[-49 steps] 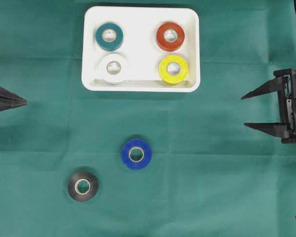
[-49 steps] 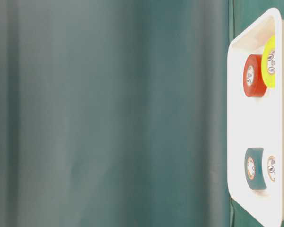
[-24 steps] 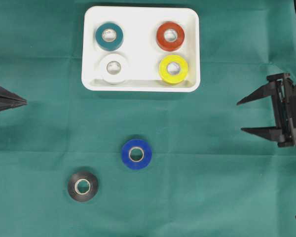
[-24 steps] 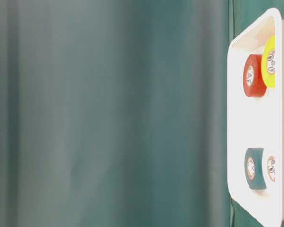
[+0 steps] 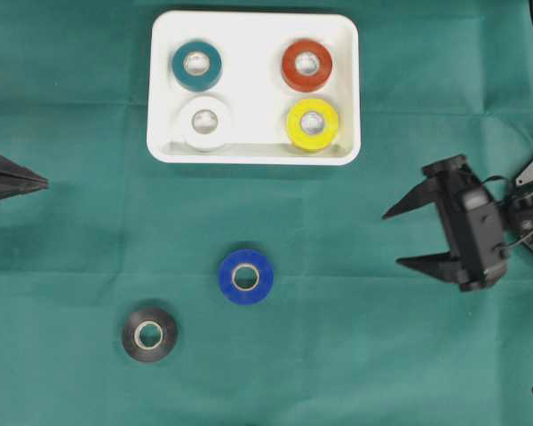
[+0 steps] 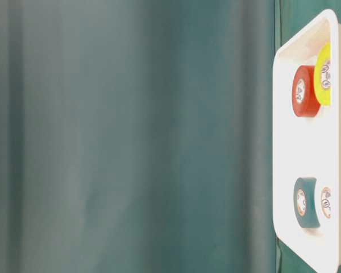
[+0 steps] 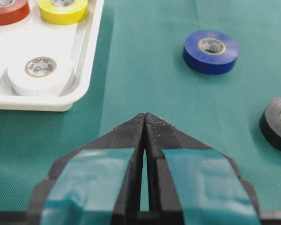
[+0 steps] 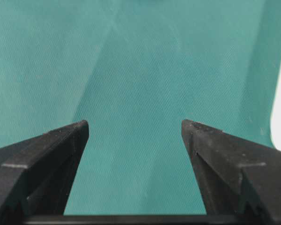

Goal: Put the tape into the white case with the right arm.
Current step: 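Move the right gripper to the blue tape and grasp it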

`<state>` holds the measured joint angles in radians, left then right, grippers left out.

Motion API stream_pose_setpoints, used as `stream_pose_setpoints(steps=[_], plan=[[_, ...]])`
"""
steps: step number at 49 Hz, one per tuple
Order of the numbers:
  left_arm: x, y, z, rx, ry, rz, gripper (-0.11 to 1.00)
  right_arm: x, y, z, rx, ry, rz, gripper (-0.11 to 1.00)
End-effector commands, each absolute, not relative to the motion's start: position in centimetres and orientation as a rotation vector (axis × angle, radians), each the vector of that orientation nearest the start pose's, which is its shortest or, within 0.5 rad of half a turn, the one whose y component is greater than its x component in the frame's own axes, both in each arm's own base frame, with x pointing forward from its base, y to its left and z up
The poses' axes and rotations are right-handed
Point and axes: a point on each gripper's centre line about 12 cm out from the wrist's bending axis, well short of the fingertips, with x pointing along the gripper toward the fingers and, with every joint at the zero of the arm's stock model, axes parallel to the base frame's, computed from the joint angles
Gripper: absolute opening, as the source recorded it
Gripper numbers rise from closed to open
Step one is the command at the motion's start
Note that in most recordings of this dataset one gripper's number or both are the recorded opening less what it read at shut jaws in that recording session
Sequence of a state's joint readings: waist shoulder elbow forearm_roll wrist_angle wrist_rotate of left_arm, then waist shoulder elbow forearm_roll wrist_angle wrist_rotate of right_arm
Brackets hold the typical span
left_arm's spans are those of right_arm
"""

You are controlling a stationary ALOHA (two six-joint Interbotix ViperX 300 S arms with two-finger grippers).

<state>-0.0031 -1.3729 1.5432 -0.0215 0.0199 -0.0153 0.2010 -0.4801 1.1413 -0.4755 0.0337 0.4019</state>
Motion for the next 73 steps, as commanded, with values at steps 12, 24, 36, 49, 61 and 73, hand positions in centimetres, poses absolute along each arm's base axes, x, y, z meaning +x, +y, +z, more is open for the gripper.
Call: stream_pose_setpoints(steps=[12,24,36,49,61,73], plan=[[13.1,0.0,17.6,-0.038,0.178,0.000,0.00,29.3,7.4,15.7,-0.184,0.680,0.286,0.50],[13.1,-0.1,17.6,-0.038,0.176,-0.001,0.00,33.8,8.5,15.3,-0.187,0.691,0.286,0.50],[13.1,-0.1,17.6,-0.038,0.175,-0.001,0.00,37.6,9.6,14.7,-0.193,0.687,0.289,0.50],[13.1,-0.1,17.6,-0.038,0.175,-0.001,0.00,41.0,10.5,14.0,-0.201,0.677,0.294,0.50],[13.1,-0.1,17.6,-0.038,0.176,-0.001,0.00,42.9,11.0,13.6,-0.200,0.670,0.293,0.50],[13.1,-0.1,17.6,-0.038,0.176,-0.001,0.00,42.8,10.9,13.1,-0.206,0.707,0.276,0.50]])
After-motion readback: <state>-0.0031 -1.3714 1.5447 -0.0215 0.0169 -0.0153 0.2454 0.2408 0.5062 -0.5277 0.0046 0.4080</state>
